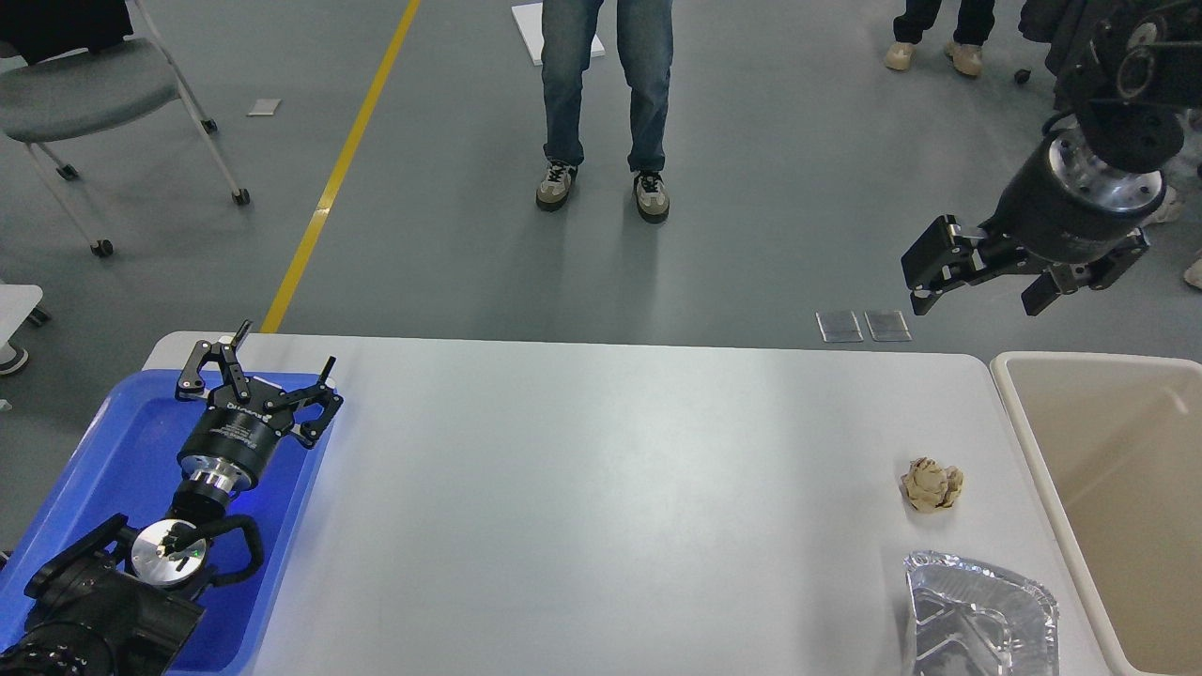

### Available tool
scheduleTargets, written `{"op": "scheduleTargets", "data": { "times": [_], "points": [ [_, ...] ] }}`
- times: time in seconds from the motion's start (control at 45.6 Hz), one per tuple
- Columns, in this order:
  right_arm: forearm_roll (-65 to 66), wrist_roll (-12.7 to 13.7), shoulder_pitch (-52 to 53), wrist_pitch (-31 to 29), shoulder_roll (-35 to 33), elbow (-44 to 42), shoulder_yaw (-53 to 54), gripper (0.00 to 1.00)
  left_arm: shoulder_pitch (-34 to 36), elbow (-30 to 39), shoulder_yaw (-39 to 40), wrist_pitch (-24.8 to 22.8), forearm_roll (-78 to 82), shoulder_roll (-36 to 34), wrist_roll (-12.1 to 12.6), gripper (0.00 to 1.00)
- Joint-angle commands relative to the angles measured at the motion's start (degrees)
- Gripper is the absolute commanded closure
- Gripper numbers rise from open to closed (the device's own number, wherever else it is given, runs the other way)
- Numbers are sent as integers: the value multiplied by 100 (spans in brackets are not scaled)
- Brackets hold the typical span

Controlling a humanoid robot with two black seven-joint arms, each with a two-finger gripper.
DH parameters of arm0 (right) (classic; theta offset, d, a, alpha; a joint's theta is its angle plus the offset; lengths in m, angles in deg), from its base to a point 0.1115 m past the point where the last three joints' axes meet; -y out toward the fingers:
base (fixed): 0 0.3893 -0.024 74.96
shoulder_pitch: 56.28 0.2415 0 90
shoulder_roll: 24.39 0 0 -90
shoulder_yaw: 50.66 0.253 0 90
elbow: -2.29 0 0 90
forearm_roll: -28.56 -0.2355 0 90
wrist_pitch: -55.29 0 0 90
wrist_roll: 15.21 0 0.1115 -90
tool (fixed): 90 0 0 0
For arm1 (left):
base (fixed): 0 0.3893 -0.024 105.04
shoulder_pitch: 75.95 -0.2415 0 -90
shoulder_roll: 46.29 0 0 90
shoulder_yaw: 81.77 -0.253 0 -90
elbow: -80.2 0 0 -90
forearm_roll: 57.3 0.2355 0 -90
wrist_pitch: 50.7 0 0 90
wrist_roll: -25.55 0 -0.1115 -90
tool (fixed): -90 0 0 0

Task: Tidy desktop
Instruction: 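Lower the right gripper toward the silver foil tray near the bin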

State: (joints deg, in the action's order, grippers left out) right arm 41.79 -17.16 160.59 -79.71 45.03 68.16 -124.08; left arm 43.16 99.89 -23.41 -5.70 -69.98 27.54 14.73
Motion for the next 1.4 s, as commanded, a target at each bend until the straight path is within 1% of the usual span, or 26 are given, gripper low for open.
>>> {"op": "scheduleTargets", "data": {
  "times": [0.0,0.241,0.373,0.549,0.944,1.141,1.383],
  "points": [
    [197,10,-92,0,-104,-118,143,0,7,0,-9,0,2,0,9,0],
    [294,2,-92,0,115,-30,56,0,-2,0,-9,0,2,0,18,0],
    [426,2,-119,0,116,-30,-366,0,-2,0,-9,0,2,0,18,0],
    [356,2,-145,0,124,-21,-366,0,-2,0,-9,0,2,0,18,0],
    [426,2,-1050,0,45,-74,-366,0,-2,0,-9,0,2,0,9,0],
    [452,2,-1243,0,37,-56,-445,0,-2,0,-9,0,2,0,9,0],
    [347,2,-1498,0,-245,-56,-375,0,-2,0,-9,0,2,0,0,0]
  ]
}}
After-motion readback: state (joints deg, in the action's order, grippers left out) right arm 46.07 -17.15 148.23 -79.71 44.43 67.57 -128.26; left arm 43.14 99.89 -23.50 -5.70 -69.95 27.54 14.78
